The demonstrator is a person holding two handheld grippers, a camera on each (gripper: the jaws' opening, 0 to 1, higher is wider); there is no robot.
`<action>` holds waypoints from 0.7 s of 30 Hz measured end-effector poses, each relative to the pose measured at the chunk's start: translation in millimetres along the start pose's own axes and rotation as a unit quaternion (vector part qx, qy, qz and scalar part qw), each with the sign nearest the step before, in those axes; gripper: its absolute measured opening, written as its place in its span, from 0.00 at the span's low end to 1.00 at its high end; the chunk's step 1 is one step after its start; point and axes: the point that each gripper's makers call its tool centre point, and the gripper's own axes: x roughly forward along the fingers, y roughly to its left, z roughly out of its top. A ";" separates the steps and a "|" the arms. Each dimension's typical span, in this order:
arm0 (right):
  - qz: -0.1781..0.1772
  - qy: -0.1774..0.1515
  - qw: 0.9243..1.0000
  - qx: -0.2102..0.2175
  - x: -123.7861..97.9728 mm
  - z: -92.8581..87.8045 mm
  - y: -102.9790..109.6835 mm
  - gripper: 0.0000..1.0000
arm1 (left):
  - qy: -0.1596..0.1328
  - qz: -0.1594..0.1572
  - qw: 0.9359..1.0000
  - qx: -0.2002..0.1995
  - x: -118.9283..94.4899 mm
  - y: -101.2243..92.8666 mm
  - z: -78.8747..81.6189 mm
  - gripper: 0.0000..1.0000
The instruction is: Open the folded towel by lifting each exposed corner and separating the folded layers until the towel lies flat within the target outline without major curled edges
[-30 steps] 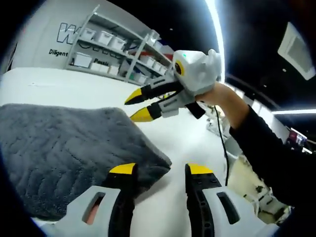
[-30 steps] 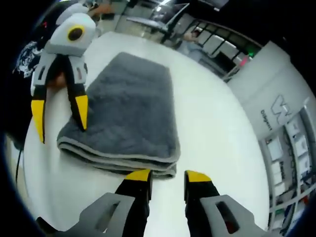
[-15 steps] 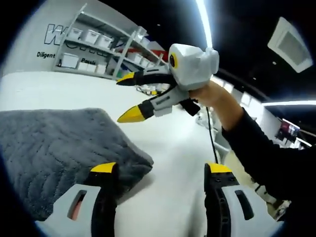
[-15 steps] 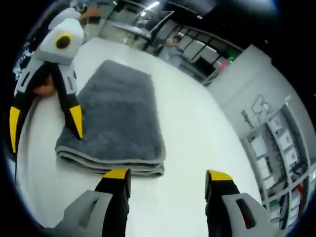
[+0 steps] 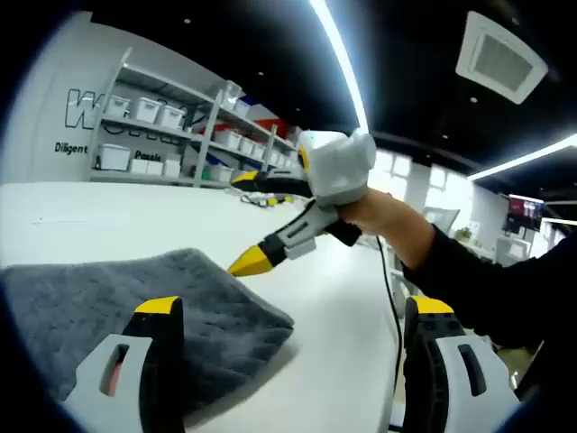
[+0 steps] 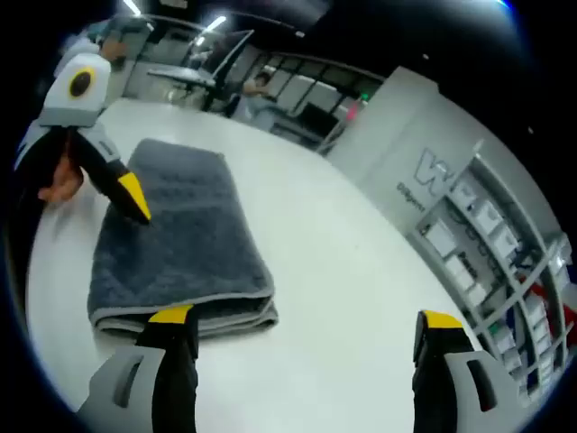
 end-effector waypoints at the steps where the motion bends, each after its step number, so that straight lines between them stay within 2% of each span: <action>1: -0.010 0.003 1.000 -0.001 -3.2 1.0 -1.8 1.00 | -0.004 0.009 1.000 0.018 -5.4 7.4 3.6 1.00; 3: -0.018 0.003 1.000 0.002 -8.7 4.2 -1.9 1.00 | -0.010 0.034 0.998 0.054 -17.6 25.1 10.4 0.98; 5: -0.024 -0.002 1.000 0.012 -16.7 9.8 -0.5 1.00 | -0.015 0.065 0.995 0.068 -33.1 48.7 18.7 0.98; 11: -0.050 -0.028 0.998 0.014 -38.3 29.5 5.2 1.00 | -0.044 0.133 0.988 0.064 -79.8 101.3 40.0 0.97; 14: -0.061 -0.048 0.997 0.028 -47.4 40.5 9.2 0.99 | -0.044 0.150 0.985 0.068 -100.5 116.4 43.3 0.96; 17: -0.066 -0.061 0.995 0.040 -54.3 49.8 18.0 0.95 | -0.024 0.173 0.982 0.072 -128.1 133.4 41.5 0.91; 21: -0.070 -0.077 0.992 0.064 -62.1 60.0 31.0 0.98 | -0.026 0.195 0.977 0.086 -160.4 148.5 48.2 0.92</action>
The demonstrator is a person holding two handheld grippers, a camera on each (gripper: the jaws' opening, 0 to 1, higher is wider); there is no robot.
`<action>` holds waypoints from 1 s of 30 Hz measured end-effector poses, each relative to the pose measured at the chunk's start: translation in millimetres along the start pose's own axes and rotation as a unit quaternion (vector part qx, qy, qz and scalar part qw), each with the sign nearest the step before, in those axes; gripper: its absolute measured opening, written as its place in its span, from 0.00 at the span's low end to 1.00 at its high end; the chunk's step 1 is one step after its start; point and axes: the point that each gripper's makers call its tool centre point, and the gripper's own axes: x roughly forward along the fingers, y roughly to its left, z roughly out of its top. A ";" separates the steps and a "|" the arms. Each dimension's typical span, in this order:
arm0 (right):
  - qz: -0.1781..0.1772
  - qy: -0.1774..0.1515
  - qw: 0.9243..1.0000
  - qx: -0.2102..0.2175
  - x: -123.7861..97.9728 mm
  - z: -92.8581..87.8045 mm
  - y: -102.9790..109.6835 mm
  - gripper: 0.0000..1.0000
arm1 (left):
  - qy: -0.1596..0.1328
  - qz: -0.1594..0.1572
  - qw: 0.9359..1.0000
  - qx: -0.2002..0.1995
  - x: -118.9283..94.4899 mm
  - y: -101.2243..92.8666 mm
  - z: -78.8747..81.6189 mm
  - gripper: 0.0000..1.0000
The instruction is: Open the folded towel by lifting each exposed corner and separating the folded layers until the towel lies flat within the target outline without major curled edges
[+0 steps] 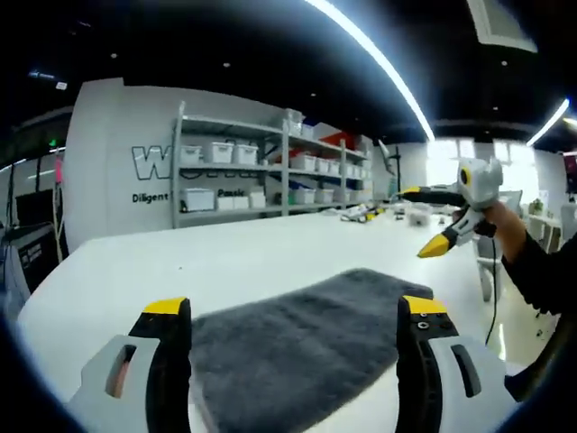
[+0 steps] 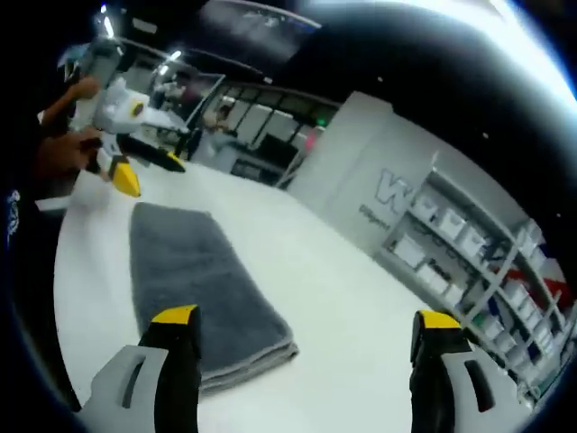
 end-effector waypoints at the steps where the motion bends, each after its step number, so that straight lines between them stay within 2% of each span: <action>1: -0.001 -0.009 1.000 0.011 -1.1 2.7 2.4 0.98 | -0.001 0.007 1.000 0.004 -5.8 6.6 1.4 0.92; 3: -0.012 -0.008 0.999 0.040 -3.1 1.4 4.7 0.99 | -0.001 0.017 1.000 0.015 -16.5 17.8 2.8 0.92; 5: -0.019 -0.018 0.999 0.045 -5.1 3.8 8.0 0.99 | 0.002 0.027 0.999 0.023 -25.3 27.2 3.4 0.92; 8: -0.037 -0.027 0.995 0.087 -8.9 3.1 11.4 0.99 | 0.011 0.043 0.999 0.029 -40.4 44.7 2.5 0.92; 12: -0.069 -0.042 0.989 0.127 -16.8 3.2 11.4 0.99 | 0.004 0.056 0.998 0.023 -52.6 65.6 3.2 0.92; 17: -0.091 -0.052 0.982 0.156 -28.7 2.8 15.3 0.99 | 0.002 0.062 0.998 0.017 -61.3 81.0 -1.8 0.92; 20: -0.106 -0.048 0.978 0.175 -35.3 -5.9 19.0 0.99 | 0.003 0.065 0.998 0.013 -63.5 88.3 -2.9 0.89; 23: -0.103 -0.035 0.973 0.201 -35.9 -25.1 29.3 0.99 | 0.007 0.074 0.997 0.011 -65.5 96.2 -5.6 0.87; 26: -0.103 -0.023 0.968 0.226 -37.0 -44.5 37.7 0.99 | 0.007 0.071 0.997 0.003 -66.3 98.1 -8.8 0.87; 30: -0.107 -0.025 0.968 0.226 -37.1 -47.0 37.7 0.99 | 0.022 0.064 0.998 0.002 -65.0 94.9 -17.1 0.87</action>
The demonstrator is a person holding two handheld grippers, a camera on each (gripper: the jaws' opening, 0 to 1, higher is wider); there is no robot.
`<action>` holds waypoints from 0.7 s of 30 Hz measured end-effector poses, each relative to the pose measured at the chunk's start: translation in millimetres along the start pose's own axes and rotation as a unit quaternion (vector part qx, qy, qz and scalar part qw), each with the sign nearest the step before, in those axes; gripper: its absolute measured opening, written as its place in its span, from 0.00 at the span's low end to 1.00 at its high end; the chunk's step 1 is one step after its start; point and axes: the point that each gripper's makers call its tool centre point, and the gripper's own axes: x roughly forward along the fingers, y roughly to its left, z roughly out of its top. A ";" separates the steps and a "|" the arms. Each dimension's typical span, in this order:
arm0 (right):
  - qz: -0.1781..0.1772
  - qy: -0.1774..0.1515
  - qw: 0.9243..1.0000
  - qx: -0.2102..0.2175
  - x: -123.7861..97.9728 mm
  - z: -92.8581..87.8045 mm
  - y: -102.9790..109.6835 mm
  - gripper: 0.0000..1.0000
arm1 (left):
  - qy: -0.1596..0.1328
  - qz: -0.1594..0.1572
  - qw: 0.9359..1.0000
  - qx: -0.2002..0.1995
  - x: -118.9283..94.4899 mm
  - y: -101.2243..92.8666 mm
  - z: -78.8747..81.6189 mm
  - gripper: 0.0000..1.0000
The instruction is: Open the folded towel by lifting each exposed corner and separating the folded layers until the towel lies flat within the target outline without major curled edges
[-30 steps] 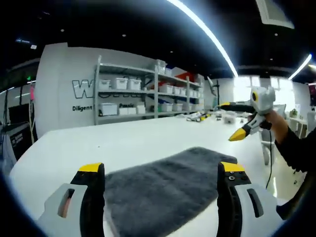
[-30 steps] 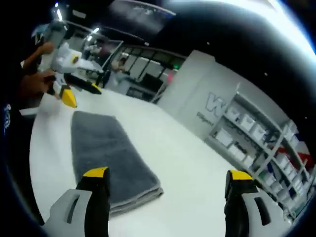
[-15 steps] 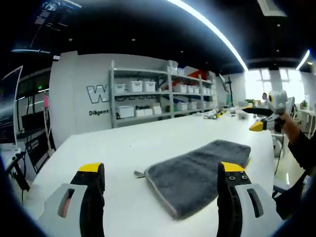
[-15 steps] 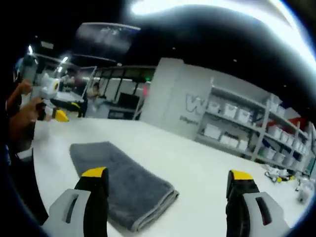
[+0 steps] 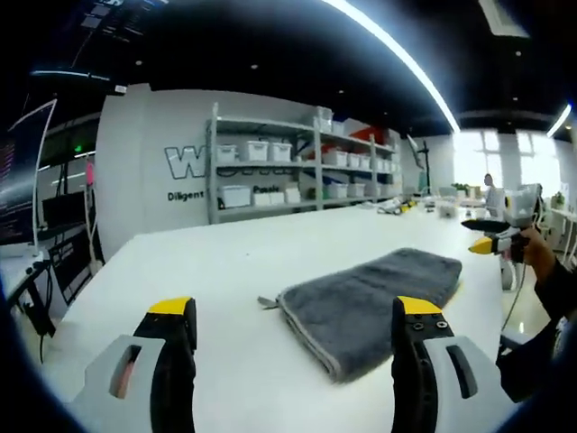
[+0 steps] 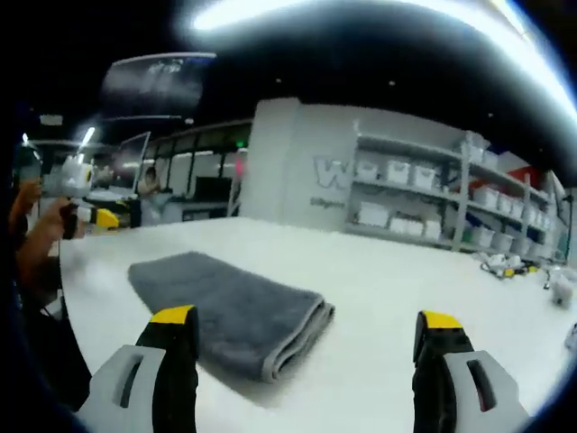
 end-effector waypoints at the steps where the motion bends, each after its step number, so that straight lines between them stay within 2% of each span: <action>1: 0.000 -0.002 1.000 0.000 0.1 1.7 0.1 0.99 | 0.003 -0.001 1.000 0.002 0.1 -0.6 -1.4 0.87; 7: 0.001 -0.011 1.000 0.000 -1.6 8.0 0.0 0.99 | 0.016 -0.007 1.000 0.002 1.0 -6.7 -11.1 0.86; 10: -0.001 -0.006 1.000 -0.002 -4.3 4.9 -3.6 0.99 | 0.026 -0.007 1.000 0.007 5.0 -8.7 -16.5 0.80; 14: -0.006 -0.004 1.000 0.000 -6.0 1.8 -8.4 0.99 | 0.035 -0.002 0.999 0.006 9.6 -7.0 -21.6 0.80; 21: 0.001 0.016 1.000 0.011 4.2 -11.2 -6.1 0.95 | 0.060 -0.014 0.998 -0.007 17.1 -11.4 -37.5 0.76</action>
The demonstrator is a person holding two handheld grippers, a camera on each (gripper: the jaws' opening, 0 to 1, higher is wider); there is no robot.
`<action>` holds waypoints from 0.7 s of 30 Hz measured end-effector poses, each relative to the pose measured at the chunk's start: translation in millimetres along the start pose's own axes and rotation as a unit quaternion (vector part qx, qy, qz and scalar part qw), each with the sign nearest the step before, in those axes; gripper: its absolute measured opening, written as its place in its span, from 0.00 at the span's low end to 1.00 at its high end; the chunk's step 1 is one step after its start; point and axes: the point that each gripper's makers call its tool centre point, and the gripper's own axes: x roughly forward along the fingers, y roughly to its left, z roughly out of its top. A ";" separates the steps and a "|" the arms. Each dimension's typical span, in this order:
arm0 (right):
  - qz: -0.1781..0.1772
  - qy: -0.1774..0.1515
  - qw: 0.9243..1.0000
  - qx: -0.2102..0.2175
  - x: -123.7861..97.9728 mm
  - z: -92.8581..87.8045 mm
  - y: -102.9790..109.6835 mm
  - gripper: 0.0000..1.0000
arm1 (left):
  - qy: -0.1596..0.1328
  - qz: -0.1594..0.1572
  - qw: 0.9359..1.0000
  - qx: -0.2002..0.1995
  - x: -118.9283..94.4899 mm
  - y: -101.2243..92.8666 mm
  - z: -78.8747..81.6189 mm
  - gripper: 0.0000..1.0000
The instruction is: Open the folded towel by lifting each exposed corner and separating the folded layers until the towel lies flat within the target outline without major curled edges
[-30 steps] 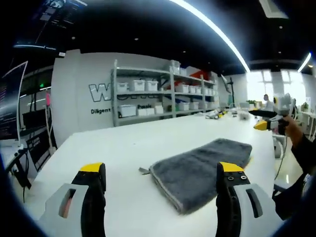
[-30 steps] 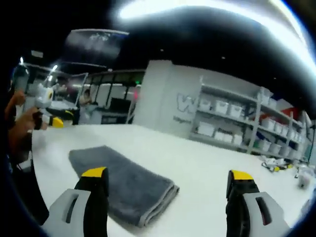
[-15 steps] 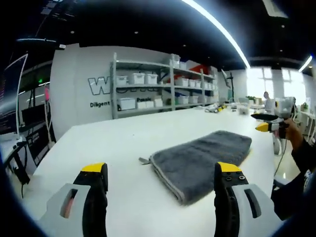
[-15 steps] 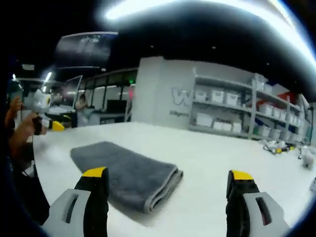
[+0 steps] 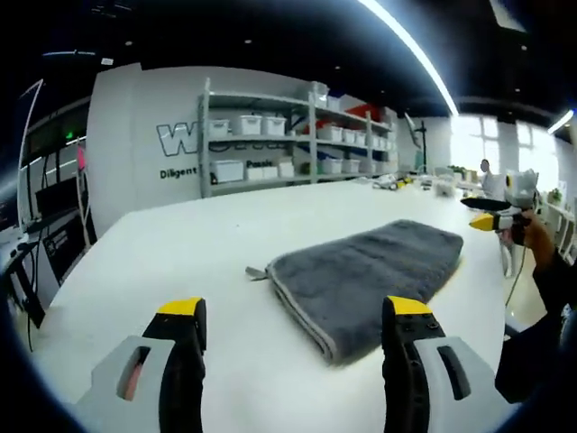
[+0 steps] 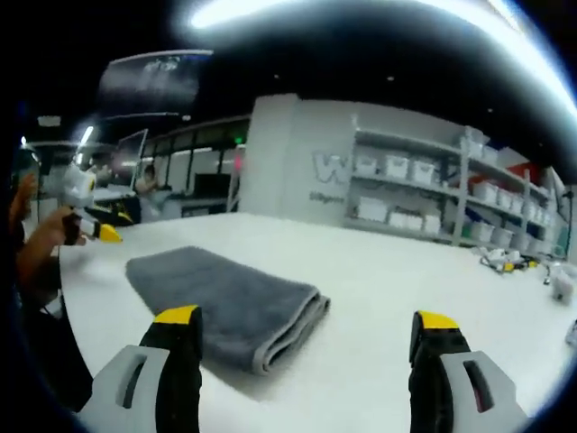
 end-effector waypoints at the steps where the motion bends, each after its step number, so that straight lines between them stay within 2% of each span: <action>1: 0.000 0.002 1.000 0.004 2.5 -2.0 0.2 0.94 | 0.002 -0.002 1.000 -0.004 1.5 -1.1 -2.1 0.74; 4: 0.003 0.017 1.000 0.019 10.7 -11.4 3.5 0.95 | 0.012 -0.012 1.000 -0.011 4.9 -8.1 -7.8 0.65; 5: 0.006 0.019 1.000 0.022 12.6 -13.2 6.0 0.92 | 0.014 -0.017 1.000 -0.011 5.8 -11.2 -9.0 0.62; 8: 0.014 0.026 0.999 0.033 14.7 -17.8 9.2 0.73 | 0.020 -0.027 0.999 -0.013 9.7 -17.6 -11.2 0.59; 10: 0.017 0.031 0.999 0.038 16.1 -21.0 10.1 0.68 | 0.027 -0.035 0.999 -0.012 12.1 -21.8 -14.1 0.57; 14: 0.028 0.039 0.998 0.037 17.7 -26.0 17.2 0.61 | 0.046 -0.038 0.998 -0.015 18.7 -24.5 -24.1 0.54; 16: 0.033 0.041 0.998 0.032 18.5 -27.1 21.6 0.59 | 0.051 -0.032 0.998 -0.028 21.9 -22.2 -28.2 0.50; 21: 0.038 0.042 0.998 0.031 19.8 -26.8 27.2 0.54 | 0.057 -0.046 0.996 -0.056 26.2 -28.2 -34.0 0.46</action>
